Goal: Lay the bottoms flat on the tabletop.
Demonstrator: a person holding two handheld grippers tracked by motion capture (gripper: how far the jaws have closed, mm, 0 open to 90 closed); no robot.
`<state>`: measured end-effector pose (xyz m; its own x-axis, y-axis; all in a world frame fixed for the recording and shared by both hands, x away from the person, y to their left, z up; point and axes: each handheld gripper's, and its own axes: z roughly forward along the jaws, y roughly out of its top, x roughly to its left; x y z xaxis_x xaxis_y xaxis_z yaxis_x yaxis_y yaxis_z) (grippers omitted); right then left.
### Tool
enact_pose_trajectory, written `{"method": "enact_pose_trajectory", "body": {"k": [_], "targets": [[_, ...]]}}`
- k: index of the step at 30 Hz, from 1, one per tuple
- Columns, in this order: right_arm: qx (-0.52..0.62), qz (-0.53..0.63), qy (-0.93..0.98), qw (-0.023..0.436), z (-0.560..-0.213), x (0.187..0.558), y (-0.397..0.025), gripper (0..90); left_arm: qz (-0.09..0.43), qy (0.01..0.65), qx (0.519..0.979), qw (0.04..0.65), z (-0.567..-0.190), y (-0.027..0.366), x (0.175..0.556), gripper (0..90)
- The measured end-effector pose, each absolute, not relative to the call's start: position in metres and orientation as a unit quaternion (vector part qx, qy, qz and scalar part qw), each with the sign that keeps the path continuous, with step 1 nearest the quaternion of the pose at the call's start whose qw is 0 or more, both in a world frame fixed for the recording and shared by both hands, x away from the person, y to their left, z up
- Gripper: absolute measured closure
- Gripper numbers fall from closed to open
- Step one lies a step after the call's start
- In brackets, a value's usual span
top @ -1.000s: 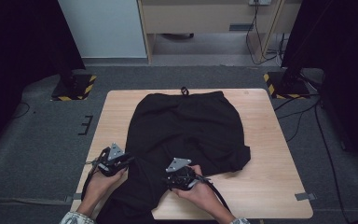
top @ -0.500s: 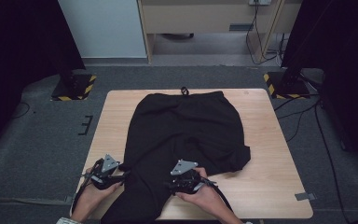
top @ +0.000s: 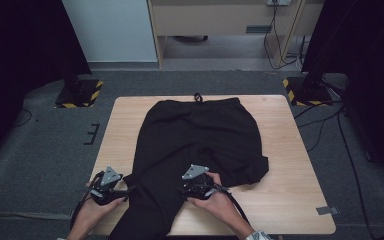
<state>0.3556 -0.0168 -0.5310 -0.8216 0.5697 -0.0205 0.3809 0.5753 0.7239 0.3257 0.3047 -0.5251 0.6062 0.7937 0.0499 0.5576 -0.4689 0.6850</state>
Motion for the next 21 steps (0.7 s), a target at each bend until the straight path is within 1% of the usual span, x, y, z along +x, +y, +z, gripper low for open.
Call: {"method": "enact_pose_trajectory", "body": {"k": [3, 5, 9, 12, 14, 17, 21], "targets": [[0.269, 0.374, 0.878, 0.131, -0.531, 0.351, -0.02, 37.9, 0.175, 0.41, 0.832, 0.329, -0.526, 0.307, 0.322, 30.9], [0.274, 0.374, 0.877, 0.127, -0.531, 0.349, -0.026, 38.1, 0.173, 0.405, 0.835, 0.33, -0.526, 0.306, 0.316, 32.6], [0.283, 0.371, 0.876, 0.119, -0.531, 0.346, -0.043, 38.0, 0.169, 0.388, 0.847, 0.322, -0.522, 0.304, 0.303, 31.9], [0.283, 0.364, 0.88, 0.116, -0.529, 0.344, -0.054, 37.3, 0.191, 0.387, 0.828, 0.359, -0.509, 0.307, 0.3, 29.6], [0.28, 0.365, 0.88, 0.116, -0.528, 0.344, -0.056, 36.1, 0.218, 0.385, 0.818, 0.368, -0.496, 0.308, 0.307, 28.2], [0.285, 0.383, 0.871, 0.118, -0.521, 0.346, -0.059, 36.4, 0.215, 0.394, 0.811, 0.376, -0.484, 0.308, 0.331, 28.6], [0.289, 0.389, 0.865, 0.128, -0.511, 0.347, -0.065, 36.1, 0.218, 0.416, 0.814, 0.341, -0.496, 0.299, 0.372, 30.3]]}}
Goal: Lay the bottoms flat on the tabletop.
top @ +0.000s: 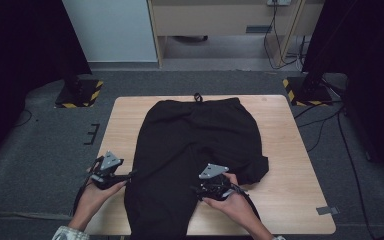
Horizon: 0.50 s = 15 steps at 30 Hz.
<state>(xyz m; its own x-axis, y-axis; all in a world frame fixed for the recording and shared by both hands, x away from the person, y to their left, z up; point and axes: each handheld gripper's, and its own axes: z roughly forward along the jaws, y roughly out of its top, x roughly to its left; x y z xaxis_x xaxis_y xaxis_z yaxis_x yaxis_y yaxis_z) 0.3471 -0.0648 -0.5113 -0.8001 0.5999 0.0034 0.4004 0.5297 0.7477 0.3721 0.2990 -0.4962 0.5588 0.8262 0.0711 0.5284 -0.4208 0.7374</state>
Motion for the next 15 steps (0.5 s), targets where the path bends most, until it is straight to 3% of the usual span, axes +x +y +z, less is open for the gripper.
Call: {"method": "enact_pose_trajectory", "body": {"k": [8, 15], "targets": [[0.302, 0.398, 0.855, 0.136, -0.505, 0.348, -0.083, 36.4, 0.203, 0.451, 0.815, 0.303, -0.525, 0.29, 0.408, 33.1], [0.324, 0.411, 0.838, 0.155, -0.495, 0.344, -0.108, 37.0, 0.201, 0.453, 0.806, 0.324, -0.528, 0.3, 0.415, 38.6]]}}
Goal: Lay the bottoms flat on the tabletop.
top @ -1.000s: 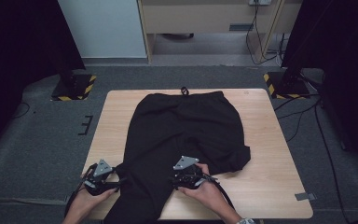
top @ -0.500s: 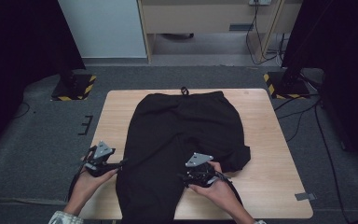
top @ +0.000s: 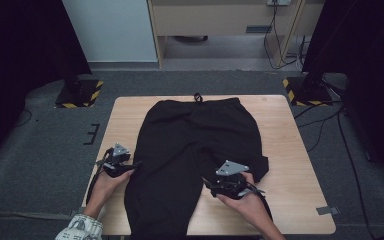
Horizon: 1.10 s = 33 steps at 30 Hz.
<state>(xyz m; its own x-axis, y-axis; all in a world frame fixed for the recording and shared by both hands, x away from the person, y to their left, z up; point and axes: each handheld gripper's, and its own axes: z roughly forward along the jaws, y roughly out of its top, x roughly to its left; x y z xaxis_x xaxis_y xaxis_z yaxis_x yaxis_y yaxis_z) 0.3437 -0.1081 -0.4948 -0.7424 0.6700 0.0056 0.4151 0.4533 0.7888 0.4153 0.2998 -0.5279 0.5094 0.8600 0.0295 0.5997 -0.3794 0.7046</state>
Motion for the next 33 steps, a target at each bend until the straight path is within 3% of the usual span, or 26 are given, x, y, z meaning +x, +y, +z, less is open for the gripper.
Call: {"method": "enact_pose_trajectory", "body": {"k": [9, 14, 18, 21, 24, 33], "targets": [[0.358, 0.384, 0.833, 0.176, -0.5, 0.336, -0.152, 38.6, 0.231, 0.448, 0.811, 0.297, -0.525, 0.306, 0.435, 39.9], [0.362, 0.38, 0.836, 0.159, -0.514, 0.345, -0.15, 40.8, 0.249, 0.439, 0.813, 0.291, -0.518, 0.292, 0.424, 34.6], [0.361, 0.373, 0.842, 0.149, -0.525, 0.353, -0.14, 52.5, 0.232, 0.446, 0.797, 0.335, -0.503, 0.279, 0.412, 32.5], [0.355, 0.369, 0.846, 0.146, -0.528, 0.355, -0.138, 73.7, 0.22, 0.452, 0.784, 0.364, -0.496, 0.269, 0.403, 32.3], [0.357, 0.365, 0.848, 0.142, -0.527, 0.353, -0.141, 86.2, 0.208, 0.448, 0.782, 0.38, -0.496, 0.259, 0.393, 32.6], [0.341, 0.331, 0.874, 0.103, -0.518, 0.313, -0.178, 87.4, 0.192, 0.418, 0.809, 0.365, -0.501, 0.235, 0.38, 32.6]]}}
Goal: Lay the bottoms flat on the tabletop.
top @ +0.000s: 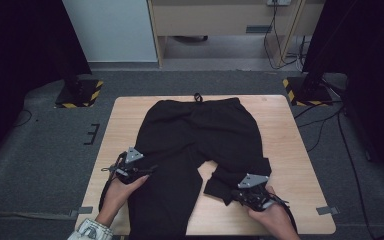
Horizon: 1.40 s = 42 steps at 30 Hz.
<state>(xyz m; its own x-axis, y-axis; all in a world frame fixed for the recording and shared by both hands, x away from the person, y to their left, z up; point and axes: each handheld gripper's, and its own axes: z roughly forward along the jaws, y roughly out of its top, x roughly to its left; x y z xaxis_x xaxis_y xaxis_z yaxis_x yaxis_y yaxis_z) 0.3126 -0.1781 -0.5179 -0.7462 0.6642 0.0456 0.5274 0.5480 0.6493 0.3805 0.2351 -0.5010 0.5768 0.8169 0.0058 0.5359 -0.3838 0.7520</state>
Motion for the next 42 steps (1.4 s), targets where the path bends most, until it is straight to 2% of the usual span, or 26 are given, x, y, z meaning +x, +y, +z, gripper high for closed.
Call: {"method": "enact_pose_trajectory", "body": {"k": [5, 9, 12, 18, 20, 21, 25, 26, 30, 35, 38, 42], "targets": [[0.349, 0.348, 0.862, 0.113, -0.518, 0.293, -0.204, 71.5, 0.183, 0.405, 0.815, 0.373, -0.499, 0.22, 0.377, 32.2], [0.363, 0.397, 0.83, 0.148, -0.5, 0.292, -0.21, 57.1, 0.179, 0.392, 0.818, 0.381, -0.496, 0.206, 0.378, 32.0], [0.364, 0.431, 0.809, 0.165, -0.491, 0.294, -0.204, 49.6, 0.181, 0.386, 0.822, 0.378, -0.497, 0.197, 0.383, 32.0], [0.354, 0.424, 0.821, 0.144, -0.497, 0.314, -0.166, 40.6, 0.19, 0.374, 0.828, 0.372, -0.498, 0.189, 0.381, 31.9], [0.348, 0.401, 0.836, 0.138, -0.506, 0.319, -0.154, 42.0, 0.186, 0.373, 0.83, 0.372, -0.5, 0.19, 0.38, 32.0], [0.35, 0.385, 0.842, 0.14, -0.51, 0.321, -0.151, 47.6, 0.187, 0.372, 0.83, 0.371, -0.501, 0.19, 0.38, 32.1], [0.357, 0.35, 0.855, 0.137, -0.515, 0.325, -0.153, 85.9, 0.192, 0.364, 0.837, 0.362, -0.504, 0.188, 0.378, 32.7], [0.364, 0.357, 0.849, 0.143, -0.511, 0.325, -0.157, 88.7, 0.193, 0.362, 0.838, 0.36, -0.504, 0.187, 0.378, 32.7], [0.383, 0.374, 0.827, 0.169, -0.491, 0.331, -0.177, 89.3, 0.193, 0.357, 0.839, 0.362, -0.503, 0.184, 0.378, 33.0], [0.41, 0.376, 0.807, 0.198, -0.471, 0.359, -0.207, 89.2, 0.193, 0.351, 0.84, 0.365, -0.501, 0.179, 0.378, 33.5], [0.428, 0.374, 0.798, 0.2, -0.475, 0.382, -0.219, 89.2, 0.193, 0.347, 0.843, 0.363, -0.503, 0.177, 0.38, 33.5], [0.465, 0.356, 0.789, 0.184, -0.503, 0.414, -0.229, 88.9, 0.19, 0.346, 0.847, 0.357, -0.506, 0.177, 0.38, 33.5]]}}
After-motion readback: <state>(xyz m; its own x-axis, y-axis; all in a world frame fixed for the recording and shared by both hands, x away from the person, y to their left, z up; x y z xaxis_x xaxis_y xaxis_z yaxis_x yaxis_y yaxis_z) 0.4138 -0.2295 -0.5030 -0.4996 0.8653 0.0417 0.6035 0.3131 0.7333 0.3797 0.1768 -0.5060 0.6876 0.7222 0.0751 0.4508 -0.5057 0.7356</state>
